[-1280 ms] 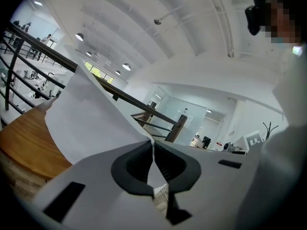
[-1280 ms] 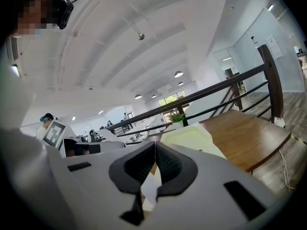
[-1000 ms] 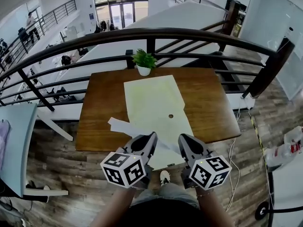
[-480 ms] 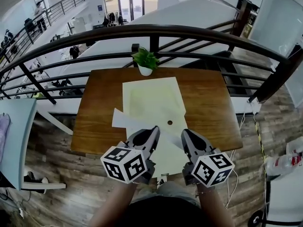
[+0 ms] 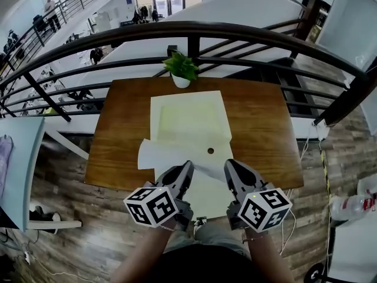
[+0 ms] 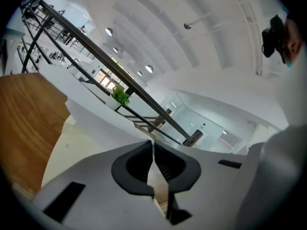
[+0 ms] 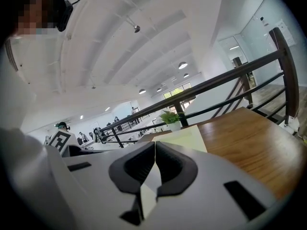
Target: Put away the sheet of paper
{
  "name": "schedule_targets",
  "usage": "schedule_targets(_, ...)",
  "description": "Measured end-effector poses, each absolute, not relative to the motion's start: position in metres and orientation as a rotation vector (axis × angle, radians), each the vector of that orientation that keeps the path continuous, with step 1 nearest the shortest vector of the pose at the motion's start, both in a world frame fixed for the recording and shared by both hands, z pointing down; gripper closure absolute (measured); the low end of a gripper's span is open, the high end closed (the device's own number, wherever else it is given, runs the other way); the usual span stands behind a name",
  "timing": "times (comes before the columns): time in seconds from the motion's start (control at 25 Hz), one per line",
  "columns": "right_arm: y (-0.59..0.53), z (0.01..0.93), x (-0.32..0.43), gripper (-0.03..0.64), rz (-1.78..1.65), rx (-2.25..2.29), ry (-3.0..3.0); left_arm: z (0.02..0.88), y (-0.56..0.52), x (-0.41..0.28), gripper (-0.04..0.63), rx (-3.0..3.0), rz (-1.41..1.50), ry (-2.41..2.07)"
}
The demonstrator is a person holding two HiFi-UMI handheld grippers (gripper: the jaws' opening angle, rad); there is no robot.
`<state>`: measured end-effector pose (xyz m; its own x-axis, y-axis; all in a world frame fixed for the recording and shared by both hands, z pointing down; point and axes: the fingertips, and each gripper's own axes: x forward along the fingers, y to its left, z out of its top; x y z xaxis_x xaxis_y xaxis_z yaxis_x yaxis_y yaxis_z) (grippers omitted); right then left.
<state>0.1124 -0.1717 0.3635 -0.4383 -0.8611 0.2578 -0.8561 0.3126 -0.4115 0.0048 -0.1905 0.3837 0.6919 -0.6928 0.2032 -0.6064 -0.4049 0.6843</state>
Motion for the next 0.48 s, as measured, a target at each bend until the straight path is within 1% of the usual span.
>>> schedule_targets(0.48,-0.165,0.391,0.112,0.589,-0.888,-1.667,2.556,0.433,-0.175,0.000,0.572,1.923,-0.176,-0.974)
